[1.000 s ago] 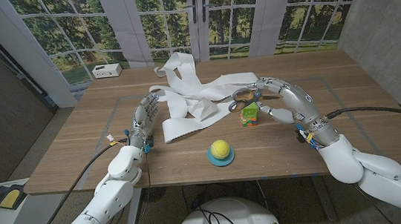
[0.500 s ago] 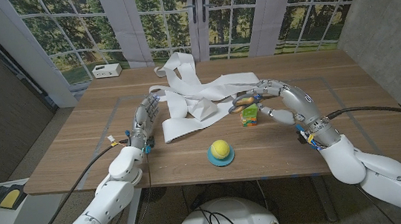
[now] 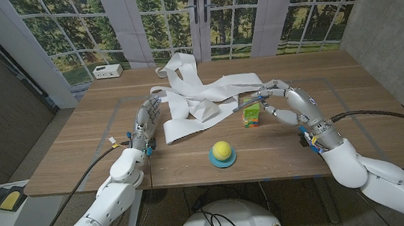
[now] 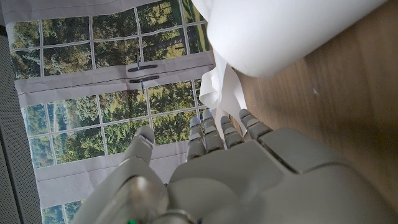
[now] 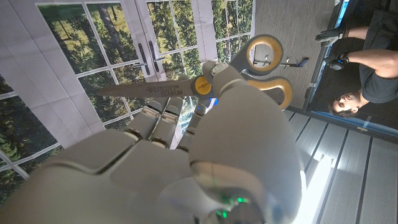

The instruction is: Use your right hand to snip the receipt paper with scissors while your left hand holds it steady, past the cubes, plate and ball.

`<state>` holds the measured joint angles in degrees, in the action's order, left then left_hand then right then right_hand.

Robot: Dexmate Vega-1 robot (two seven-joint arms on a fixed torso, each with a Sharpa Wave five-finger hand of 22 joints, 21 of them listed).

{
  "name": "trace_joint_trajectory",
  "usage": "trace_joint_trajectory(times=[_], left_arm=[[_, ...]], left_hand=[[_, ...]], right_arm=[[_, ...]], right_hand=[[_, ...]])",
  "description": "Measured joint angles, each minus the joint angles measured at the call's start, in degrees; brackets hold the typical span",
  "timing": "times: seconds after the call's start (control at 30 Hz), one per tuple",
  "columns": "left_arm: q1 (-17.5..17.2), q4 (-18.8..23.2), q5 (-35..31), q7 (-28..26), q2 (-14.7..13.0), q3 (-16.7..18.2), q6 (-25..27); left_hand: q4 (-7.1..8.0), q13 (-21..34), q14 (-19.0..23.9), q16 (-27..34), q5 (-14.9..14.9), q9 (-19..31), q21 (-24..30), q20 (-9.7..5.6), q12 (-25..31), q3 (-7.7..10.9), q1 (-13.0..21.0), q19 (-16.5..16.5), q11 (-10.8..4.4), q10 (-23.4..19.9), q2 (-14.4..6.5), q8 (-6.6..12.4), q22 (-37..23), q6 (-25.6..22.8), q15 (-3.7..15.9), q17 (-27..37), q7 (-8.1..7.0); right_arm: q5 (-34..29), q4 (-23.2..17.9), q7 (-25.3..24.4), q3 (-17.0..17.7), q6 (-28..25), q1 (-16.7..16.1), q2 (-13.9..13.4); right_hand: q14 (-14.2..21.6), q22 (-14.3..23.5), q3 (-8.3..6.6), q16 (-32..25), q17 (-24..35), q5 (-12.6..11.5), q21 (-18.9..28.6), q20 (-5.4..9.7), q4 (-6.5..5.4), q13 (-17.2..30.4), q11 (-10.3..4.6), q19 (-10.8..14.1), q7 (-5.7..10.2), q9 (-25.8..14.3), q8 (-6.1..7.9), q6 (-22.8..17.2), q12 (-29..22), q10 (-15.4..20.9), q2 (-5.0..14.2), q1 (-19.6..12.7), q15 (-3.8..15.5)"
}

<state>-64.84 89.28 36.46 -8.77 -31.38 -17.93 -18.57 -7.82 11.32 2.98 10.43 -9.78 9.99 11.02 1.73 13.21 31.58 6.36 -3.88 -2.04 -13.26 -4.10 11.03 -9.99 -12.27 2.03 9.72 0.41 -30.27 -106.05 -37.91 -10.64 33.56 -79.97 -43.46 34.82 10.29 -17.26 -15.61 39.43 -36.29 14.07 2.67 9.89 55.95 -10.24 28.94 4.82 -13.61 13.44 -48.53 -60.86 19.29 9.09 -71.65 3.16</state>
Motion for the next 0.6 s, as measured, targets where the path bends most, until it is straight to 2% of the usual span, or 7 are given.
trace_joint_trajectory(times=[0.1,0.2,0.37,0.47,0.53,0.6], left_arm=[[-0.1,0.2,0.0,0.0,0.0,0.0,0.0],[-0.3,0.4,0.0,-0.1,-0.1,0.0,0.0],[-0.6,0.8,0.0,-0.3,-0.1,0.0,0.1],[-0.7,0.9,0.0,-0.4,-0.1,0.0,0.1],[-0.8,1.0,0.0,-0.4,-0.2,0.0,0.1],[-0.8,1.1,0.0,-0.5,-0.2,0.0,0.1]], left_hand=[[0.00,0.0,0.0,0.0,0.0,0.0,0.0,0.00,0.0,0.00,0.0,0.0,0.00,0.0,0.0,0.00,0.0,0.0,0.00,0.0,0.00],[0.00,0.0,0.0,0.0,0.0,0.0,0.0,0.00,0.0,0.00,0.0,0.0,0.00,0.0,0.0,0.00,0.0,0.0,0.00,0.0,0.00],[0.00,0.0,0.5,0.0,0.0,0.0,0.0,0.00,0.0,0.00,0.0,0.0,-0.03,0.0,0.0,0.00,0.0,-0.1,0.11,0.0,0.14],[0.00,0.0,0.6,0.0,0.0,0.0,0.0,0.00,0.0,0.00,0.0,0.0,-0.31,-0.3,0.0,0.00,0.0,-0.3,0.03,0.0,0.30],[0.00,0.0,0.6,0.0,0.0,0.0,0.0,0.00,0.0,0.00,0.0,0.0,-0.31,-0.3,0.0,0.00,0.0,-0.5,0.03,0.0,0.12],[0.00,0.0,0.6,0.0,0.0,0.0,0.0,0.00,0.0,0.00,0.0,0.0,-0.31,-0.3,0.0,0.00,0.0,-0.5,0.03,0.0,0.12]], right_arm=[[1.0,0.4,-0.1,0.0,0.9,0.0,0.7],[1.8,0.9,-0.1,0.0,1.6,0.0,1.5],[3.2,1.8,-0.1,0.1,3.4,-0.1,3.0],[3.6,2.1,0.1,0.3,3.9,-0.2,3.9],[3.9,2.2,0.4,0.6,4.4,-0.4,4.3],[3.9,2.2,0.6,0.8,4.5,-0.6,4.6]], right_hand=[[1.5,0.0,-0.23,-0.4,0.8,0.0,0.4,0.16,0.23,0.5,0.21,1.4,-0.11,-0.7,0.00,-0.5,-0.3,-0.4,1.13,-1.1,0.32],[2.8,0.0,-0.99,-0.9,1.6,-0.1,0.6,0.20,-0.52,-0.1,0.31,2.0,-0.11,-1.2,0.00,-0.5,-0.2,-0.2,1.14,-1.1,0.32],[3.6,0.0,-1.00,-1.5,2.7,0.1,0.8,0.20,-0.54,-1.6,0.32,2.8,-0.42,-1.4,0.00,-0.8,0.5,1.0,1.14,-1.1,0.52],[3.6,0.3,-1.03,-1.8,3.6,1.4,0.8,0.20,-0.60,-2.1,0.32,2.8,-0.41,-1.4,-0.53,-0.7,1.4,1.0,1.14,-1.1,0.52],[3.6,0.3,-1.46,-1.8,4.1,2.7,0.8,0.20,-1.67,-3.3,0.21,2.8,0.06,-1.4,-0.97,0.1,2.3,1.1,1.13,-1.1,0.50],[3.0,0.5,-1.18,-1.5,4.4,4.3,0.8,0.29,-2.19,-4.5,-0.10,2.5,0.68,-1.5,-1.41,0.7,3.3,1.4,1.14,-1.1,0.43]])
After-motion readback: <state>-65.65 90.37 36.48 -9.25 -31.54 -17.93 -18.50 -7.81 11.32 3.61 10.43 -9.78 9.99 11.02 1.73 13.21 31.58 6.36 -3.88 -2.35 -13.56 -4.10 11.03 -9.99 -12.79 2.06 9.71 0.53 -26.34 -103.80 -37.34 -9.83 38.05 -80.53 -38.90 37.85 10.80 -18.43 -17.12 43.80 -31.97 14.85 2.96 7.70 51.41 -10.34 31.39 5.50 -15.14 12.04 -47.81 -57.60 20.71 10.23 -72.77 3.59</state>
